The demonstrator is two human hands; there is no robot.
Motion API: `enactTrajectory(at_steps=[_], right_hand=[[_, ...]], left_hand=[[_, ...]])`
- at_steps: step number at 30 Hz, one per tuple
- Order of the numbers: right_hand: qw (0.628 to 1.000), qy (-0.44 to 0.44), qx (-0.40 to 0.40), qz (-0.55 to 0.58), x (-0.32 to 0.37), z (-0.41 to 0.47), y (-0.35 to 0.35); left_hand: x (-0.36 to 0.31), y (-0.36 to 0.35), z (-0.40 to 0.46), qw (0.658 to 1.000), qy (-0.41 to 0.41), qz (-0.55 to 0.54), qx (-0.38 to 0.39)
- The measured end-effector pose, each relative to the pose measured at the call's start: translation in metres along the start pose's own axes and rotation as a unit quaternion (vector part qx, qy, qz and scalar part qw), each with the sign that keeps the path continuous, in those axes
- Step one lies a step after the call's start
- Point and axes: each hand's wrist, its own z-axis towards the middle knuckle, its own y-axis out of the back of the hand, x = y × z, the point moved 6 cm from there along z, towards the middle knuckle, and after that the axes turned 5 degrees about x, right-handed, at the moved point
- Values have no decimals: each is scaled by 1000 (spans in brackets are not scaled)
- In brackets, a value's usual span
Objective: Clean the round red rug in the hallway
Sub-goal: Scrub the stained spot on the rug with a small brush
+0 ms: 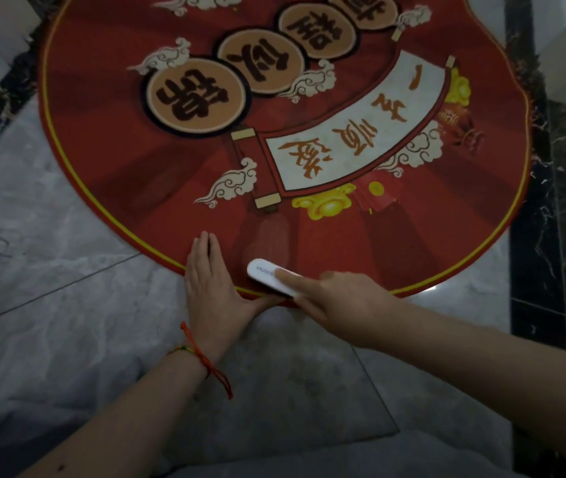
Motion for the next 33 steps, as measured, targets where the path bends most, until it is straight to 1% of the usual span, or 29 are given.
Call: enactTrajectory(at_steps=[2,3,6,7,10,13,16,18,21,24,27,30,33], right_hand=[[999,-27,-2,47,-9,6,7],[995,-42,-12,94,-15,11,11],[962,-62,-73,257,-27,26,22],[953,-60,-82,286,-28,30,23],[933,-54,-78,348,-27,42,29],[905,-59,-101,409,-28,52,41],[886,-64,-114,445,-25,64,54],[883,-61,-128,448,-21,75,65],[880,-59,-153,445,-17,92,87],[889,-50,-167,424,-9,106,119],[881,-39,-169,440,5,119,151],[882,-22,-172,438,23,136,173],[885,12,-154,438,53,156,192]], left_hand=[[0,1,0,1000,3,2,1],[-1,1,1,1000,1,7,0],[-1,4,2,1000,-2,18,0],[-1,6,3,1000,-1,14,-2],[-6,20,12,1000,2,-16,-15],[-17,39,23,998,-11,-52,-42],[-25,54,36,996,-26,-65,-62],[-27,64,46,995,-35,-64,-74],[-31,84,63,995,-45,-27,-87],[-40,112,83,996,-67,17,-63],[-46,155,104,993,-89,73,-27],[-46,200,113,987,-101,128,-2],[-34,246,116,988,-77,134,-4]])
